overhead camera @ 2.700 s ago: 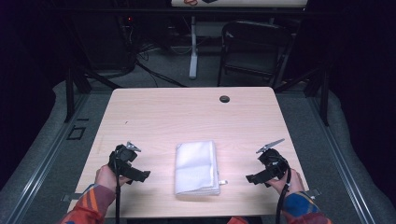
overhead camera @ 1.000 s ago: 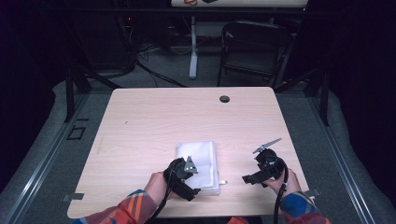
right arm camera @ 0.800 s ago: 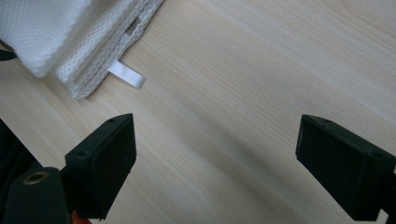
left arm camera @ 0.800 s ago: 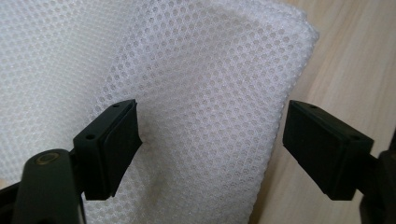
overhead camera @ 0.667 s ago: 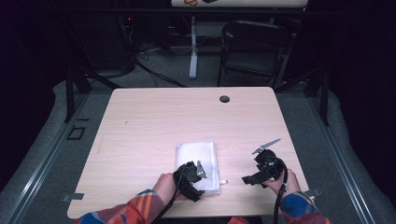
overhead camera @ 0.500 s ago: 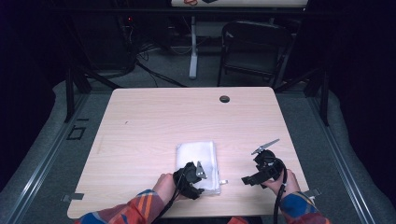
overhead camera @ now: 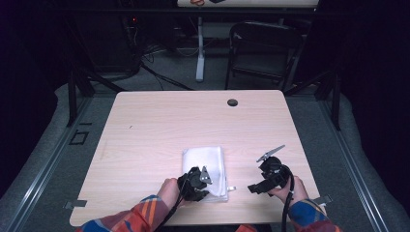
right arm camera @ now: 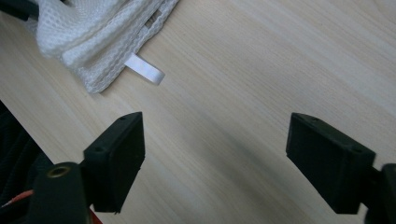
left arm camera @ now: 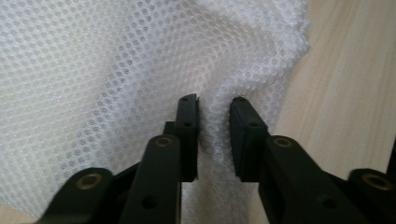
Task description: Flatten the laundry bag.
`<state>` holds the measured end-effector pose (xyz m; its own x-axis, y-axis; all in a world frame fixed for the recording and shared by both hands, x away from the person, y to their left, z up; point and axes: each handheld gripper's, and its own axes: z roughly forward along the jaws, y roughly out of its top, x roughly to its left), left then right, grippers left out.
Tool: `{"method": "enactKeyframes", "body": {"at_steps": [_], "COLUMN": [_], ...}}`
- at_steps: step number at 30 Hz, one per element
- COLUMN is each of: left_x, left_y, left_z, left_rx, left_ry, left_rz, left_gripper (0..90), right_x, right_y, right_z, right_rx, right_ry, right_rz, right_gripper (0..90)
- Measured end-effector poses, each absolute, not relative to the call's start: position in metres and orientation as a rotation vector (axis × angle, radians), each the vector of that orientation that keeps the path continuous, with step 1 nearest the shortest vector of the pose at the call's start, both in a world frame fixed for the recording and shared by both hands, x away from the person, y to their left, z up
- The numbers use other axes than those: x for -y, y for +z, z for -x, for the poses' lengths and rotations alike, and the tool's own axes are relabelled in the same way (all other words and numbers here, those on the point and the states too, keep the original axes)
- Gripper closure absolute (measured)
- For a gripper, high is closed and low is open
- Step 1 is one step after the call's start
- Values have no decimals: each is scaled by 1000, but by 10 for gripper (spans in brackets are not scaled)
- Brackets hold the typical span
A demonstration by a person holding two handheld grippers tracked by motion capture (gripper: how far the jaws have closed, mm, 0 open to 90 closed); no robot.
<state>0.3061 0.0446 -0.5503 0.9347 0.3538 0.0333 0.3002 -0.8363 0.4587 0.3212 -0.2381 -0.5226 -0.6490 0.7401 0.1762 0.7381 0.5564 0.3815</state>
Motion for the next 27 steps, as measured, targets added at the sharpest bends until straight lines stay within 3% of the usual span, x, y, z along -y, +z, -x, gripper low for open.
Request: {"method": "enactKeyframes", "body": {"at_steps": [8, 10, 11, 13, 15, 16, 20, 27], "left_x": [-49, -50, -50, -51, -51, -51, -52, -54], "left_y": [-549, -549, -549, -549, -548, -548, -547, -545], "left_z": [-309, -310, -310, -310, -311, -311, -311, -312], "left_rx": [-482, -480, -481, -481, -478, -475, -475, -470], "left_ry": [144, 144, 147, 144, 146, 146, 152, 162], "left_rz": [-2594, -2589, -2586, -2582, -2572, -2573, -2555, -2532], "left_gripper": [836, 838, 840, 841, 842, 842, 842, 843], "right_x": [226, 220, 212, 204, 196, 196, 178, 148], "right_y": [-524, -523, -524, -525, -525, -525, -525, -534], "right_z": [-319, -319, -319, -318, -319, -319, -319, -323], "right_rx": [-2773, -2793, -2802, -2806, -2830, -2830, -2868, -2933], "right_ry": [700, 689, 687, 709, 695, 695, 726, 692], "right_rz": [-1258, -1233, -1189, -1167, -1127, -1127, -1039, -950], "right_gripper": [383, 461, 561, 602, 748, 748, 887, 900]}}
